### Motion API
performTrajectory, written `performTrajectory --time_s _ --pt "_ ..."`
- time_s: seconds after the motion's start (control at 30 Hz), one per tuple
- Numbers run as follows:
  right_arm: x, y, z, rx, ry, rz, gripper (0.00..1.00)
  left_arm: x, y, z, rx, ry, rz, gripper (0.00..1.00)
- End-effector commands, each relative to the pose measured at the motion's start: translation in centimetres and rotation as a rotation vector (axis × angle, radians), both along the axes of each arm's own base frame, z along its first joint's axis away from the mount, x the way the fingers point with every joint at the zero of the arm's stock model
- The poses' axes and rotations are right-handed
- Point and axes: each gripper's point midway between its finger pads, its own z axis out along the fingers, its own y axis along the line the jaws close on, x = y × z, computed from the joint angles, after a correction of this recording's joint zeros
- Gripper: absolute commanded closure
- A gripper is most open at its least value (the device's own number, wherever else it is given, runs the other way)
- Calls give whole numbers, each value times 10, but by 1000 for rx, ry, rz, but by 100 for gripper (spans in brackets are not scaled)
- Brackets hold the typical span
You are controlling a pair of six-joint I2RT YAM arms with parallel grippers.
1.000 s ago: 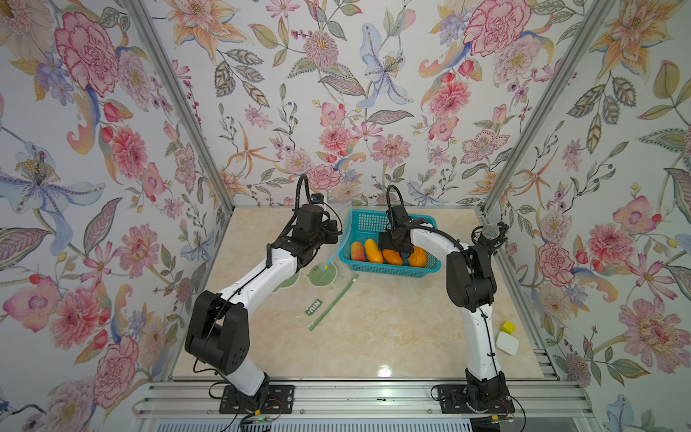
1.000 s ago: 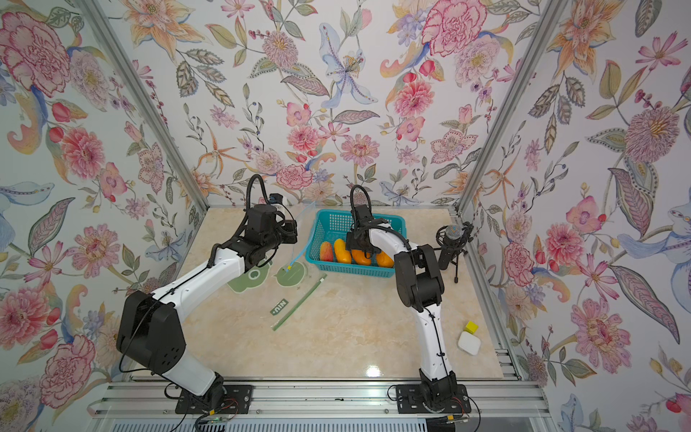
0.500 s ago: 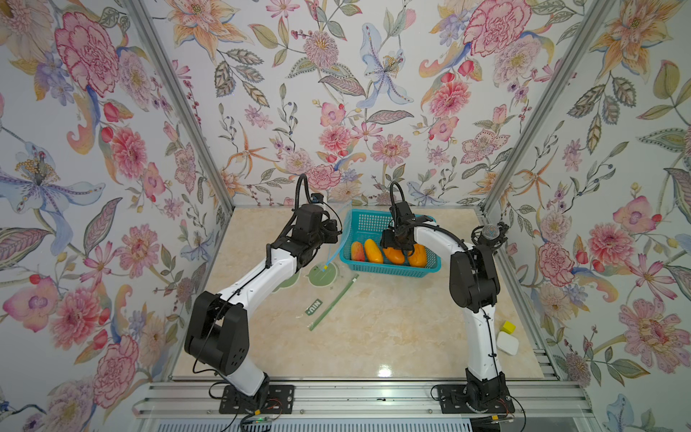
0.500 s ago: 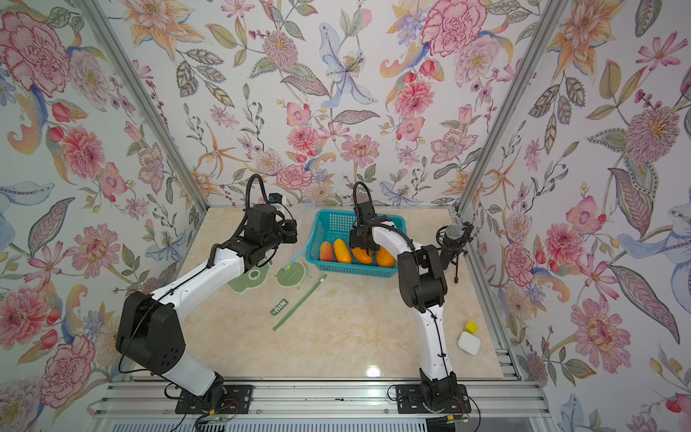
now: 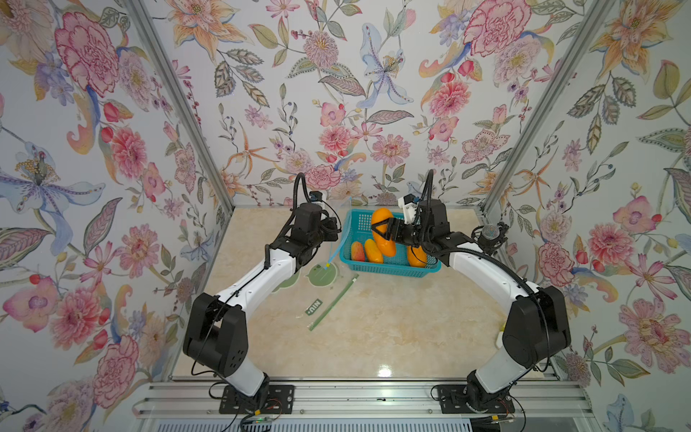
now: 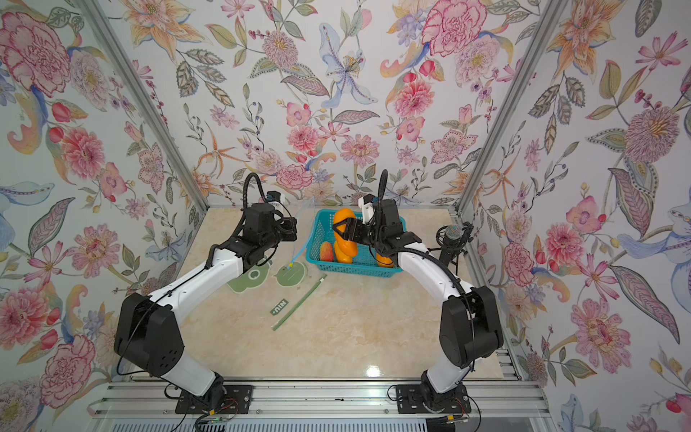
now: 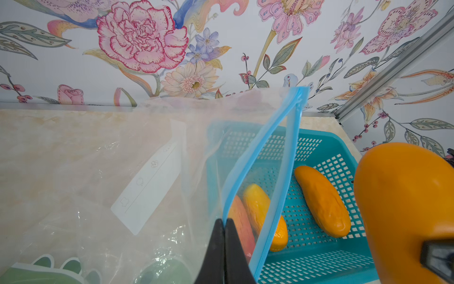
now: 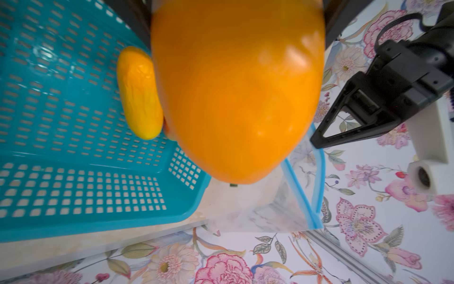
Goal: Place the mango in a zip-top bag and seal the zipper
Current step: Place the mango in the zipper food storage bag.
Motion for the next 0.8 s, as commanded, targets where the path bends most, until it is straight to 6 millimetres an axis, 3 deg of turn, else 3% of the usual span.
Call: performTrajectory --time_s 0.0,0.17,0.2,0.23,0.57,0.77 --pt "-22 49 31 280 -21 195 55 -1 4 13 -52 -24 4 100" --pt "-35 89 35 329 -23 312 56 -3 2 11 -52 -19 -7 100" --pt "-36 93 36 328 -25 318 56 -8 4 25 -64 -47 -10 100" --pt "-35 96 34 326 -22 320 56 -9 4 26 -67 -49 -13 100" --pt "-8 114 -1 225 64 256 56 -19 1 26 -86 -48 -49 100" --pt "10 104 -29 86 141 138 55 -22 -5 25 -100 -40 -76 100"
